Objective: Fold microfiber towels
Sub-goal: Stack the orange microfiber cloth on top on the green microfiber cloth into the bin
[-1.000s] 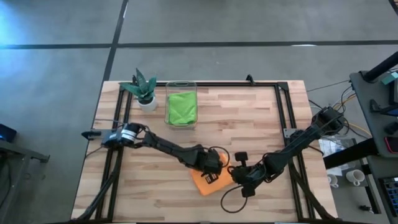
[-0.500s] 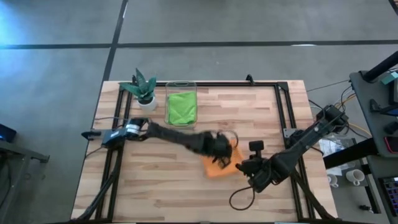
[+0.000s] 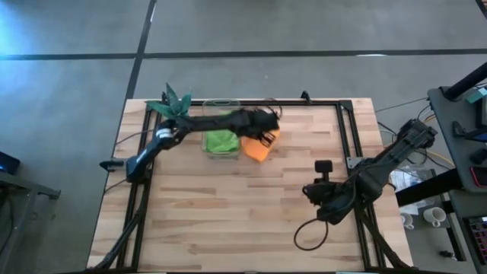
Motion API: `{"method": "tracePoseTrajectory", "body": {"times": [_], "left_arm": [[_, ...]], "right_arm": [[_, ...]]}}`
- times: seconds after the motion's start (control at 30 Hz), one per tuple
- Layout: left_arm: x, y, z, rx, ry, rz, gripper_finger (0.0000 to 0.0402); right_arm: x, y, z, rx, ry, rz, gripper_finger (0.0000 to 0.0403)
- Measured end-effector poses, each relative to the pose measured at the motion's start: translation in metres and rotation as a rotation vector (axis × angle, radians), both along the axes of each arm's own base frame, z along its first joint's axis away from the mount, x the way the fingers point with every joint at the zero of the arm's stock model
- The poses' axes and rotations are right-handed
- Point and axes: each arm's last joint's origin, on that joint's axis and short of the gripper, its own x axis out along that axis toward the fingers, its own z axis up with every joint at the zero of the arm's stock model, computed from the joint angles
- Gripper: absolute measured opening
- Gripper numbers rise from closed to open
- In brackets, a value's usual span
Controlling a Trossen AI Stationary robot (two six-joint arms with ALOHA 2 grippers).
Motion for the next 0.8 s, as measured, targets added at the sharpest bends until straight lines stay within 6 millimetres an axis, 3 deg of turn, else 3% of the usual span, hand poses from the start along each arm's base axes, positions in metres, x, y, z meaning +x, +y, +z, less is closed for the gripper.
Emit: {"method": "tracePoseTrajectory", "body": {"times": [0.13, 0.23, 0.4, 0.57, 0.8], "left_arm": [[-0.028, 0.035, 0.001, -0.011, 0.132, 0.164, 0.0], [-0.046, 0.049, 0.016, -0.019, 0.161, 0.226, 0.0], [-0.069, 0.051, 0.048, -0.022, 0.149, 0.256, 0.0], [-0.094, 0.042, 0.067, -0.061, 0.225, 0.269, 0.0], [-0.11, 0.04, 0.046, -0.101, 0.324, 0.312, 0.0]], "right_arm": [[-0.007, -0.009, 0.01, 0.022, -0.034, -0.002, 0.0009], [-0.012, -0.015, 0.017, 0.032, -0.05, -0.004, 0.0009], [-0.017, -0.023, 0.022, -0.012, -0.075, -0.01, 0.0009], [-0.017, -0.028, 0.023, -0.037, -0.072, -0.019, 0.0009], [-0.016, -0.028, 0.019, -0.048, -0.066, -0.031, 0.0009]]}}
